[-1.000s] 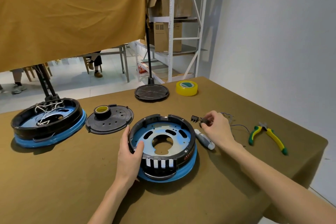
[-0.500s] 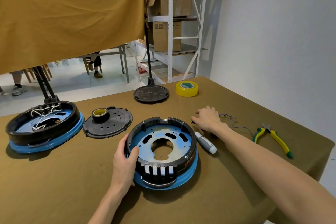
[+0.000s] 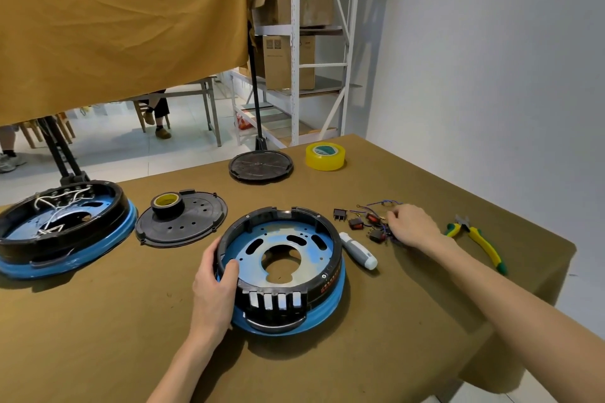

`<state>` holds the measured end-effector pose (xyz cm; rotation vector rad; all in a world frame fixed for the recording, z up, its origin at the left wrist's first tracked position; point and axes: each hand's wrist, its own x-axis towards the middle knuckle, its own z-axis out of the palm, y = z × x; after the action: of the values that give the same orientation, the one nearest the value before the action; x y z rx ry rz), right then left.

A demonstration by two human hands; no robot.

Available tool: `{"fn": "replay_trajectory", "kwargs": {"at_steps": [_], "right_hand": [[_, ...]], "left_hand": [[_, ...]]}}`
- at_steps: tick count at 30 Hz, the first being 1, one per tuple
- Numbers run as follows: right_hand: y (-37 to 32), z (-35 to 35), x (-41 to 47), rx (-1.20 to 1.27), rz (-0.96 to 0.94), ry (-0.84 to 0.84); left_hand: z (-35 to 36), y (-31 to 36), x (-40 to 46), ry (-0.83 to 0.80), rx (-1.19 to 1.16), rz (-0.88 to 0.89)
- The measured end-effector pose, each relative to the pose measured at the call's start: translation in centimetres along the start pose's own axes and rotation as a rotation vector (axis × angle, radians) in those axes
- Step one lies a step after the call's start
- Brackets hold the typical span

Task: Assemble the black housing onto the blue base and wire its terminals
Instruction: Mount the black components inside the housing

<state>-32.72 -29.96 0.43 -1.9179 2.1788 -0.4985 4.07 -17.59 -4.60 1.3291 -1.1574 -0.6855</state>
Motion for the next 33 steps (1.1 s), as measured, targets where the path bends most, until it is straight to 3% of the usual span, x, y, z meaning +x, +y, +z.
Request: {"fn": "replay_trajectory", "kwargs": {"at_steps": [7,11,14,17,24,33], "right_hand": [[0.0,-1.0,-1.1,0.007,-0.062,-0.189],[0.0,-1.0,-2.1,-0.103,-0.15,-0.019],[-0.3,-1.2,-3.1,0.244,-0.179,0.126],[-1.9,-0.8,-4.5,0.463,-0.26,0.102],[-4.4,0.7,-5.5,0.383,-0.409,0.095],[-10.2,0.6,-7.5,0.643,-0.587,0.223]], "left_hand": [[-0.2,0.2,0.0,-0.014,-0.003,-0.002],[-0.2,0.3,-0.1,-0.021,-0.011,-0.005],[-0.2,0.4,0.0,-0.019,-0.01,-0.004],[-0.2,0.4,-0.1,-0.021,-0.008,-0.013],[-0.3,0.8,-0.3,-0.028,-0.008,-0.015],[-0.6,1.4,-0.7,0.007,-0.025,-0.003]]}}
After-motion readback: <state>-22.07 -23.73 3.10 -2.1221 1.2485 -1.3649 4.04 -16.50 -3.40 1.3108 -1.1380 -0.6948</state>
